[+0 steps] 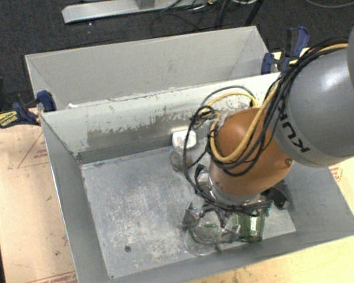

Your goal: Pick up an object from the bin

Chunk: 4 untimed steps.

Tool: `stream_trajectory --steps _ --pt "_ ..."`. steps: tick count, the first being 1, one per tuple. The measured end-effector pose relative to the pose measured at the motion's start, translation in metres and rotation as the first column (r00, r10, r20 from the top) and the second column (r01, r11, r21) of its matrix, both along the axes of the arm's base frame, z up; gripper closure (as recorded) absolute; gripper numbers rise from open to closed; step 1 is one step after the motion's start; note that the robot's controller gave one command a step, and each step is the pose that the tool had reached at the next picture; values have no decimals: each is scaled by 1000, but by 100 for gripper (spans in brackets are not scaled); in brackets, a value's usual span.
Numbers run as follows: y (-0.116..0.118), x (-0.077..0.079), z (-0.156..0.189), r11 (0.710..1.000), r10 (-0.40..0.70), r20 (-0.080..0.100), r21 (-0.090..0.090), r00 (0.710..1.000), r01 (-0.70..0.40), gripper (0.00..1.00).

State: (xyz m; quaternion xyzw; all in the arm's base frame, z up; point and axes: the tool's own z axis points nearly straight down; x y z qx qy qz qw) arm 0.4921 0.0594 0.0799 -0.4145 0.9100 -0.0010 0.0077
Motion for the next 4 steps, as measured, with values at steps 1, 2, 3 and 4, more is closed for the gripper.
stream_trajectory --steps 1,2,3,4 --pt "0 -1 3 1000 0 -2 0 1000 0 100" --pt "-1 -3 12 1000 0 -10 -1 1000 0 100" --pt "-1 -3 19 1000 -1 -12 -2 1000 1 100" --pt "-1 -5 31 1000 0 -22 -3 1000 0 100"
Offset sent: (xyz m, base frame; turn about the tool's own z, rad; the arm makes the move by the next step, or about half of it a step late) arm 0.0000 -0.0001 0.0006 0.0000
